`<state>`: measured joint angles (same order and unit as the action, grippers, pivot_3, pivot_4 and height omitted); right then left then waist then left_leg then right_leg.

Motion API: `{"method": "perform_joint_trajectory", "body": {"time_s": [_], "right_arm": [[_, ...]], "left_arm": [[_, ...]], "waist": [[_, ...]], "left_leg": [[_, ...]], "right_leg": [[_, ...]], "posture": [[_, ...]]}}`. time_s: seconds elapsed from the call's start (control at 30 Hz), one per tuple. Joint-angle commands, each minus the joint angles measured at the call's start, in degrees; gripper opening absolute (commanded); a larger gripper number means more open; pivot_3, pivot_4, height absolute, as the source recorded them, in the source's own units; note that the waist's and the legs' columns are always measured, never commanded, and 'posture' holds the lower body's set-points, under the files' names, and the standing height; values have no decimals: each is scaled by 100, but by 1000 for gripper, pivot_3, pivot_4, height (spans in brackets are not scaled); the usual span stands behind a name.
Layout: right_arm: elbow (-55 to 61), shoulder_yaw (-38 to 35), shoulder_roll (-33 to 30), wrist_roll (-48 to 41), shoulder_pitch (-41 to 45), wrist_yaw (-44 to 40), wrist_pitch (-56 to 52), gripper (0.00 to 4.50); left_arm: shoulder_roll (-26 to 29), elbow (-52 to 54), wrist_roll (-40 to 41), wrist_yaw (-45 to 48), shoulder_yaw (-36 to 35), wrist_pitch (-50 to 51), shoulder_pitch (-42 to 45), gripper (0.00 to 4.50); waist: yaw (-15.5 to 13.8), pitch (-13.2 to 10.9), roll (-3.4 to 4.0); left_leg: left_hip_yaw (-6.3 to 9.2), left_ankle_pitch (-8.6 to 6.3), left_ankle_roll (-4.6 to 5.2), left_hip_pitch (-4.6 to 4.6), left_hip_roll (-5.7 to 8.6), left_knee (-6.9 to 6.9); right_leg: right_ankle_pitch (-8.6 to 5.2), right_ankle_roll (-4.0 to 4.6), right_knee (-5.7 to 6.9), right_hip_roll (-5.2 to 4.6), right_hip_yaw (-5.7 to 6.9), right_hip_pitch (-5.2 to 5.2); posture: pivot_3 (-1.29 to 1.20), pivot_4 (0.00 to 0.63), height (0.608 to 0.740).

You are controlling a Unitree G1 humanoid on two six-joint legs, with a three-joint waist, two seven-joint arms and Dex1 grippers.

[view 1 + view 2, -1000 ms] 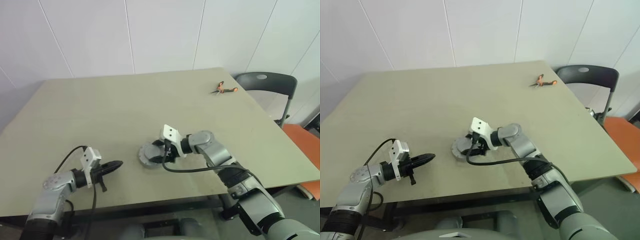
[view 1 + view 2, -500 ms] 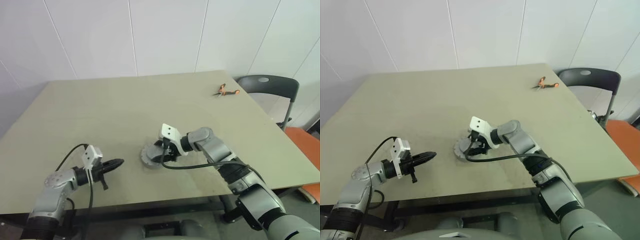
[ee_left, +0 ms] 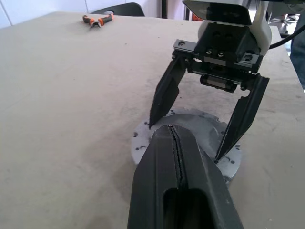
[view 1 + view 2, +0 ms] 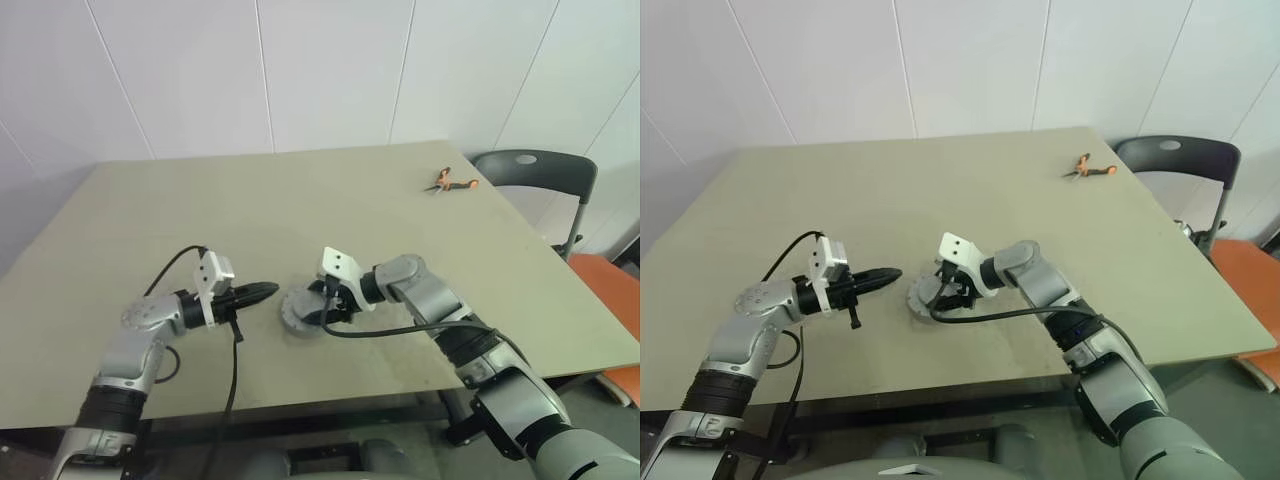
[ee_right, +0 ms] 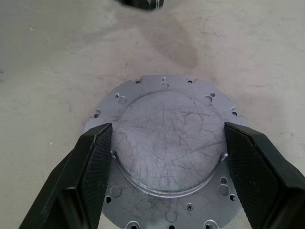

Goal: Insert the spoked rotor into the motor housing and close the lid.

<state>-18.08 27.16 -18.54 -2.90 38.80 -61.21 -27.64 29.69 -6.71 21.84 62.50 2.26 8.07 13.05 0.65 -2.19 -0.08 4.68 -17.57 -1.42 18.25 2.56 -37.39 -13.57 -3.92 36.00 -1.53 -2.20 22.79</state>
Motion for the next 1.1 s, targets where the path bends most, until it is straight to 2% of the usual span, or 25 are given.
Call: {"method": "perform_joint_trajectory", "body": {"time_s": [0.03,0.43,1.1], "right_arm": [[-586,319,-267,674,-193,384,-69,3187],[-574,274,-197,534,-153,338,-134,3187],[-537,249,-160,530,-189,410,-127,3187]], "left_arm": [[3,35,-18,37,3,-16,130,0],[-14,103,-68,21,131,69,6,0],[-473,-581,-556,-193,364,-301,317,0]], "waist": [[3,0,2],[12,0,5],[14,-2,7]], "left_leg": [[0,0,0,-4,-1,0],[1,0,0,-14,-4,1],[4,-1,-1,-10,-6,4]], "right_leg": [[-1,0,0,1,0,-4],[-2,0,0,3,0,-12],[-4,-2,-4,2,3,-9]], "posture": [[0,0,740],[0,0,740],[0,0,740]]}}
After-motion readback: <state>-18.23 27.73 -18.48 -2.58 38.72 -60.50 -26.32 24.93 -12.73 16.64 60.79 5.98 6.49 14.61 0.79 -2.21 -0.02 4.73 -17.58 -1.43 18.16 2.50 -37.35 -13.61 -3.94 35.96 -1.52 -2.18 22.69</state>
